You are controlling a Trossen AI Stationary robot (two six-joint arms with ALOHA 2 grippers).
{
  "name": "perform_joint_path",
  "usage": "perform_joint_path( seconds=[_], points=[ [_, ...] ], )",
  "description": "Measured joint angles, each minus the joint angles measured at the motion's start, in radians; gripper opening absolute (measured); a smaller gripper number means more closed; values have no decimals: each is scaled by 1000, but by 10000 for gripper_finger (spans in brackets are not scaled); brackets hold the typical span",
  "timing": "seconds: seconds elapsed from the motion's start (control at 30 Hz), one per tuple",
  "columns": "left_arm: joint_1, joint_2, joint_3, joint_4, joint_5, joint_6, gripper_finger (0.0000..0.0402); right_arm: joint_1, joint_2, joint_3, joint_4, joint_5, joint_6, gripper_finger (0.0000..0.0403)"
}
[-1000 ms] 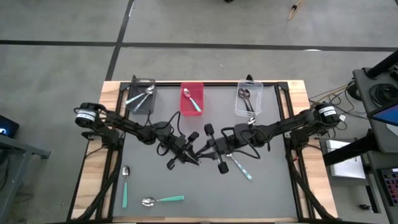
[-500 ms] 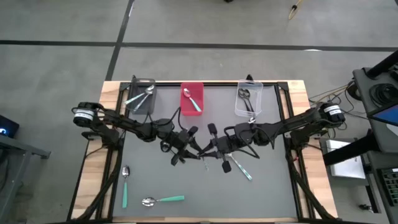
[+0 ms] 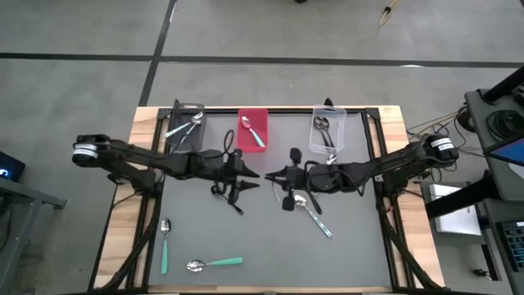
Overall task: Sort silverware by color (type)
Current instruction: Put the blue patterned spoon into the black bin
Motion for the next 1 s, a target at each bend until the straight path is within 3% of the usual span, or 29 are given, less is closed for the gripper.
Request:
perform_joint_path(
  seconds=[0.2,0.4,0.67,1.0],
  points=[
    [-66,-48,-2,-8,-180,38,137,-4,20,-97,263,169,11,13],
    [-138,-14,0,44,-396,51,137,-4,83,-153,494,337,21,13],
    [-143,81,4,161,-501,40,137,-4,174,-148,659,420,9,13],
    [-141,194,73,175,-602,13,137,-4,188,-147,689,496,43,13]
  ],
)
